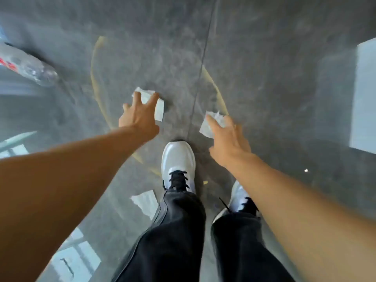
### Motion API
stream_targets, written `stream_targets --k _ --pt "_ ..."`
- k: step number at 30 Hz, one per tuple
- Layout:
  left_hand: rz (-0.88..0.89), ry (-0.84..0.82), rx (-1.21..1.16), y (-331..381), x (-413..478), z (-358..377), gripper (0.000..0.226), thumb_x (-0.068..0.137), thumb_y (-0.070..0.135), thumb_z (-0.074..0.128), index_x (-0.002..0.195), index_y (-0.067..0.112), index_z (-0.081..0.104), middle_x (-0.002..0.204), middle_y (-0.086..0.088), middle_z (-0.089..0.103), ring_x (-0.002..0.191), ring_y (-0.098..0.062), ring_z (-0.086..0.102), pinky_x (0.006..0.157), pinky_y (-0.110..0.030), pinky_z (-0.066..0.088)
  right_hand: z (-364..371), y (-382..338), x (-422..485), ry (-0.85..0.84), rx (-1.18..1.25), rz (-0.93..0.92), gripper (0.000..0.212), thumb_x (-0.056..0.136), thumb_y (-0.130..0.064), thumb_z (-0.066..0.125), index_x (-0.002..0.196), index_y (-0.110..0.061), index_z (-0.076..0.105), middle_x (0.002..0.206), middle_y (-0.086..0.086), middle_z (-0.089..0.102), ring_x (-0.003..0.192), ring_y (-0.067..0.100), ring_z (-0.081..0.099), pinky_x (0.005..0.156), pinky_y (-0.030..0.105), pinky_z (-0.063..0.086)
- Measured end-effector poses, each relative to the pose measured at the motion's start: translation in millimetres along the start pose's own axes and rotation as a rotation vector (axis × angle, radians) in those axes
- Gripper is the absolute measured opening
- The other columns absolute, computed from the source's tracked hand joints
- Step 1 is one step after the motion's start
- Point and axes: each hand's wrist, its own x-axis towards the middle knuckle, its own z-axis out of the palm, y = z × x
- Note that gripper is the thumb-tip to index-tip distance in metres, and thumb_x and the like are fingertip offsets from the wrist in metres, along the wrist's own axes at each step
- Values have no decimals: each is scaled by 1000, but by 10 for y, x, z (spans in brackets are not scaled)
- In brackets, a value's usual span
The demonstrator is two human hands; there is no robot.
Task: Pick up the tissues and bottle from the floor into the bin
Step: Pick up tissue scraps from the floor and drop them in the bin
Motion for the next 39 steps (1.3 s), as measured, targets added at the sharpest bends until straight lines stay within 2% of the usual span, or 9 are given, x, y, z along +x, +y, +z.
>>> stream_targets --k 3,6,8,12,16,25,28,33,39 --pt "-111 91 -111 -5 387 266 80 71 16 67 131 50 25 153 -6 8 123 -46 29 78 -48 48 306 26 304 119 -173 -4 84 81 -14 63 144 -43 16 152 11 16 124 42 32 83 49 50" --pt "-134 200 -116 -68 564 476 54 71 13 62 118 31 42 135 -14 29 114 -44 37 78 -48 50 497 68 493 191 -190 -59 51 80 -1 58 124 -24 47 131 16 37 110 40 41 63 41 51" --pt "-64 118 -77 -124 582 449 45 71 5 61 114 18 54 122 -18 41 106 -45 50 82 -46 50 440 115 544 141 -109 -112 28 78 7 56 100 -10 55 113 13 43 105 35 44 55 34 40" --pt "33 -79 -52 125 353 93 47 67 -1 59 113 10 63 108 -17 59 102 -39 59 77 -36 48 -118 246 274 139 99 -43 23 75 9 56 83 -11 49 100 7 43 99 31 47 54 33 35" --pt "155 -170 -5 907 -322 -388 40 67 5 60 106 11 63 103 -12 60 101 -36 60 79 -37 50 -889 524 -435 199 257 84 21 81 4 46 96 -7 57 109 14 49 103 34 50 80 41 46" --pt "302 -250 -224 3656 -1886 -1188 17 67 8 56 80 18 58 88 -10 65 91 -36 61 64 -26 38 -2345 2035 -2077 426 485 450 23 78 10 47 95 1 60 108 17 48 94 35 53 80 38 47" --pt "349 -226 -271 4541 -1868 -1174 32 69 5 55 98 16 65 95 -11 66 94 -34 61 65 -25 39 -2564 2680 -2151 460 535 532 27 79 9 48 101 0 60 111 16 49 97 33 54 84 35 47" --pt "294 -177 -302 5659 -1369 -866 31 69 6 48 93 22 57 79 1 51 76 -27 51 59 -28 42 -2632 3539 -1705 485 633 559 29 81 5 51 108 -4 60 117 16 48 101 32 53 85 31 43" --pt "302 -134 -231 6279 -651 -465 54 72 7 59 118 30 43 100 -4 53 85 -25 51 52 -26 39 -2583 4170 -1086 444 789 530 55 78 0 58 129 -20 51 124 13 48 109 33 54 90 41 51"
